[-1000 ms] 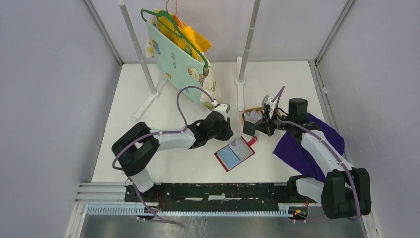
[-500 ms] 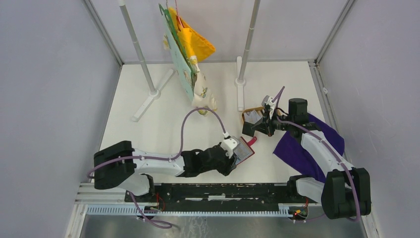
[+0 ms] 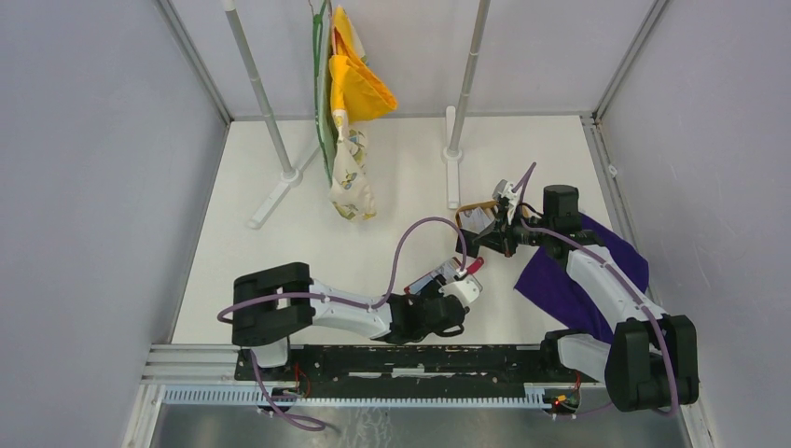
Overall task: Put the credit cards into the card holder
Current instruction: Move the card holder to the center of the board.
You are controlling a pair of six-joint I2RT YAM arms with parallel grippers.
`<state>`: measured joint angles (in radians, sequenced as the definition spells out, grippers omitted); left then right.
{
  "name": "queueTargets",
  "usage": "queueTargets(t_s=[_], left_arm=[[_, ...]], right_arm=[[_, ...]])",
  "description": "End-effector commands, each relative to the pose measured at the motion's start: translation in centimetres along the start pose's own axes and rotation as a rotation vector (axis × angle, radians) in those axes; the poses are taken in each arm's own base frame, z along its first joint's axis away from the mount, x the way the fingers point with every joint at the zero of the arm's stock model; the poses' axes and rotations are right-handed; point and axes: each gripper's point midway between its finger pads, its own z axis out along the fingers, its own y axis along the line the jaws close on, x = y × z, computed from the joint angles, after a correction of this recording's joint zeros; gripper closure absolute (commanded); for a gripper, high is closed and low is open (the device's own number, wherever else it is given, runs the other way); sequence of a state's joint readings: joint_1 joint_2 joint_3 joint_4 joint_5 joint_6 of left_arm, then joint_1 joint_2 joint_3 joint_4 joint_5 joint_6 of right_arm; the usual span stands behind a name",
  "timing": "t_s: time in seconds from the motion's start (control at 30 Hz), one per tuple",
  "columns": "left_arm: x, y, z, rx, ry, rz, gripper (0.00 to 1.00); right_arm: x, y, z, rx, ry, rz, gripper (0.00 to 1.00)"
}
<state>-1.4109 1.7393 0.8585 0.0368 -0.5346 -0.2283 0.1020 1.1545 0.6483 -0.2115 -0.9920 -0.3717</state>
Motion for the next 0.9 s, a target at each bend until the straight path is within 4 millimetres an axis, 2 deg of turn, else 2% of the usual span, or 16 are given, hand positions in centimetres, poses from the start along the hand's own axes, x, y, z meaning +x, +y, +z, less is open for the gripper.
queueTargets(t_s=[0.0,0.07,0.17,0.27,0.37,0.5,0.6,0.67,0.77,0.87], left_arm=[[0.3,1.9,-0.1,-0.107,0.004,0.069,0.4],[1.0,2.4,-0.4,-0.115,0.014,0.072,0.46],[2.3,3.4,-1.4,-0.127,0.032,0.074,0.62],[2.8,3.9,-2.4,-0.113,0.019,0.046,0.64],[2.6,3.9,-3.4,-0.082,-0.004,0.004,0.54],[0.4,3.2,-5.1,0.006,-0.103,-0.123,0.4],[-0.9,3.5,-6.5,0.058,-0.184,-0.271,0.32],[-1.5,4.0,-7.1,0.105,-0.233,-0.38,0.3],[-2.4,5.2,-7.9,0.188,-0.319,-0.557,0.3],[-3.0,6.4,-8.3,0.253,-0.375,-0.715,0.33]], right_arm=[[-1.5,-0.1,-0.1,-0.013,-0.036,-0.04,1.0],[-1.5,-0.1,0.0,-0.016,-0.038,-0.04,1.0],[-1.2,0.2,0.2,-0.035,-0.038,-0.029,1.0],[-0.7,1.1,1.0,-0.082,-0.026,-0.016,1.0],[-0.2,2.4,2.3,-0.139,-0.015,0.018,1.0],[0.2,3.8,3.5,-0.19,-0.023,0.106,1.0],[0.2,3.4,3.9,-0.153,-0.031,0.164,1.0],[0.3,3.0,4.0,-0.12,-0.035,0.202,1.0],[0.1,3.4,4.0,-0.128,-0.046,0.29,1.0],[0.5,3.6,4.3,-0.129,-0.022,0.381,1.0]])
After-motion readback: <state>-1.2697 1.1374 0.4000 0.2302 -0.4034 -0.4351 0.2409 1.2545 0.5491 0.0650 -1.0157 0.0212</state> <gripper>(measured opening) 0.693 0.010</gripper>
